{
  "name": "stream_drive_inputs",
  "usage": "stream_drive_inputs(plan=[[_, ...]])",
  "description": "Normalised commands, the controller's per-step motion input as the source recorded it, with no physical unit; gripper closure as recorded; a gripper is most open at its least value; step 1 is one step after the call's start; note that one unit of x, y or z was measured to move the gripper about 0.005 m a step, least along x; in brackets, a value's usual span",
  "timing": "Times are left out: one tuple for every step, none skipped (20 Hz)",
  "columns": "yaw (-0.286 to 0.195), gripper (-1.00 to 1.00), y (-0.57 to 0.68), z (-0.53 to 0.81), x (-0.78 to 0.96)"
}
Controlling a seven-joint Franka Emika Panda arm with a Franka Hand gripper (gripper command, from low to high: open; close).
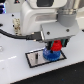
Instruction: Insert the blue gear onto the right peg, followed by the red gear
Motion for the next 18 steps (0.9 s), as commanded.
stream_drive_inputs(plan=[[0.0,1.0,0.0,-0.09,-0.03],[0.0,1.0,-0.01,-0.04,0.0],[0.0,1.0,-0.03,-0.01,0.0],[0.0,1.0,-0.08,0.07,0.16],[0.0,1.0,-0.06,0.36,0.16],[0.0,1.0,-0.13,0.34,0.11],[0.0,1.0,0.03,0.11,0.13],[0.0,1.0,-0.03,0.34,0.16],[0.0,1.0,-0.06,0.3,0.22],[0.0,1.0,-0.11,0.33,0.23],[0.0,1.0,-0.1,0.26,0.26],[0.0,1.0,-0.1,0.28,0.21],[0.0,1.0,-0.16,0.16,0.21],[0.0,1.0,-0.12,0.18,0.21],[0.0,1.0,-0.11,0.04,0.24],[0.0,1.0,-0.13,-0.04,0.23],[0.0,1.0,-0.2,-0.03,0.2],[0.0,1.0,-0.2,-0.18,0.2]])
